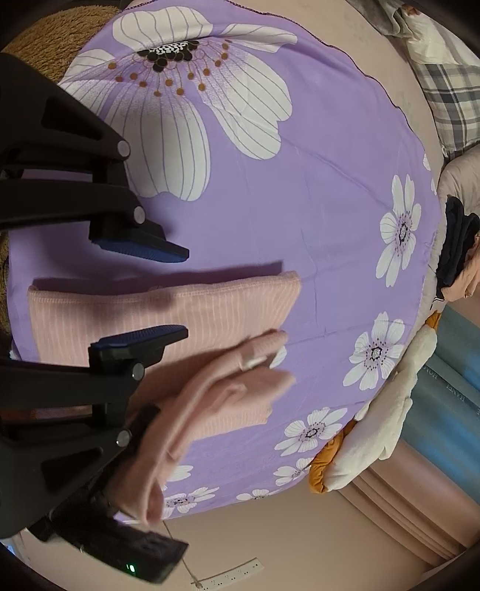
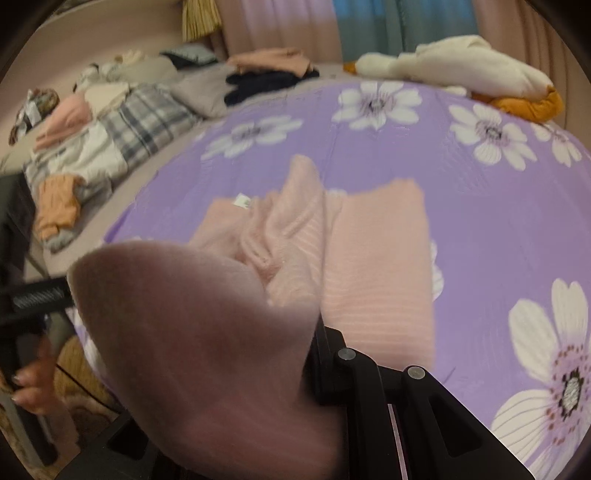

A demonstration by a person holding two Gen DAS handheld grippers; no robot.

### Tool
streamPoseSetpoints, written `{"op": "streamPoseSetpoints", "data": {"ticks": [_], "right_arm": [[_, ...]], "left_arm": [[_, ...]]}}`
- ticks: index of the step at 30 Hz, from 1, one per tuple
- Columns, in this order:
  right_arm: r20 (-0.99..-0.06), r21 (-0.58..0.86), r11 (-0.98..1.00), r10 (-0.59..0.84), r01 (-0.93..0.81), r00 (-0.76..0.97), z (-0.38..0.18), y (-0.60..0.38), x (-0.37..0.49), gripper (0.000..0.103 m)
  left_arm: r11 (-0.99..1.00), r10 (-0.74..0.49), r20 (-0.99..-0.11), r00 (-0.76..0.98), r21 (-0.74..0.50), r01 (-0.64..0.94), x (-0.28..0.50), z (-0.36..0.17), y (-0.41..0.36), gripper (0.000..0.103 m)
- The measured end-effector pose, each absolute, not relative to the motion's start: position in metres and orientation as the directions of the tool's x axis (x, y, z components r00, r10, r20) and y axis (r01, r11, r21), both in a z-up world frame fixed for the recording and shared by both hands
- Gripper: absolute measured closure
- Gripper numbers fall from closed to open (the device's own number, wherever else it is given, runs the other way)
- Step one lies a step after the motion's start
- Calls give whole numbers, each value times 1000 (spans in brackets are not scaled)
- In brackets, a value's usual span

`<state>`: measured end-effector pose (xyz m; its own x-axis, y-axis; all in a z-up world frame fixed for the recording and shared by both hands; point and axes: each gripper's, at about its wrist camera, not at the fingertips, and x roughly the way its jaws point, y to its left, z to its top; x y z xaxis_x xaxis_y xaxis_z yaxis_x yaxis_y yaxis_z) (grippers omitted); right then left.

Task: Fold small clothes

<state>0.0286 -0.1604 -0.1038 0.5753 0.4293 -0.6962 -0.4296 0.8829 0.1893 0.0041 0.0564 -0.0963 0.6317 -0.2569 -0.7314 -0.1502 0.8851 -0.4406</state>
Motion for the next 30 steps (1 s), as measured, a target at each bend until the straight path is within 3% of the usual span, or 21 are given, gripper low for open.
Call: {"op": "streamPoseSetpoints", "data": {"ticks": [4, 6, 7, 17, 25, 27, 30], "right_arm": [[-696, 265, 854, 491, -448, 525, -101, -165, 25, 74], [-678, 333, 812, 559, -479, 477, -95, -169, 21, 42], [-665, 349, 800, 578, -487, 473, -93, -169, 18, 39], [-588, 395, 761, 640, -515, 494, -67, -192, -6, 33], [-544, 410, 783, 621, -468, 564, -55, -219, -10, 32], [-541, 410, 793, 609, -451, 580, -54, -225, -8, 26], [-551, 408, 818, 575, -406, 605, -57, -233, -4, 24]], "left_arm": [[878, -284, -708, 647, -463, -122, 4, -87, 56, 64], [866, -323, -692, 645, -491, -94, 7, -83, 53, 59], [859, -345, -686, 640, -505, -79, 11, -82, 51, 58], [818, -499, -664, 557, -574, 49, 42, -80, 24, 42], [803, -544, -702, 460, -595, 41, 68, -100, 8, 44], [799, -550, -703, 451, -600, 39, 72, -101, 4, 44], [797, -559, -704, 439, -603, 48, 79, -104, 0, 44]]}}
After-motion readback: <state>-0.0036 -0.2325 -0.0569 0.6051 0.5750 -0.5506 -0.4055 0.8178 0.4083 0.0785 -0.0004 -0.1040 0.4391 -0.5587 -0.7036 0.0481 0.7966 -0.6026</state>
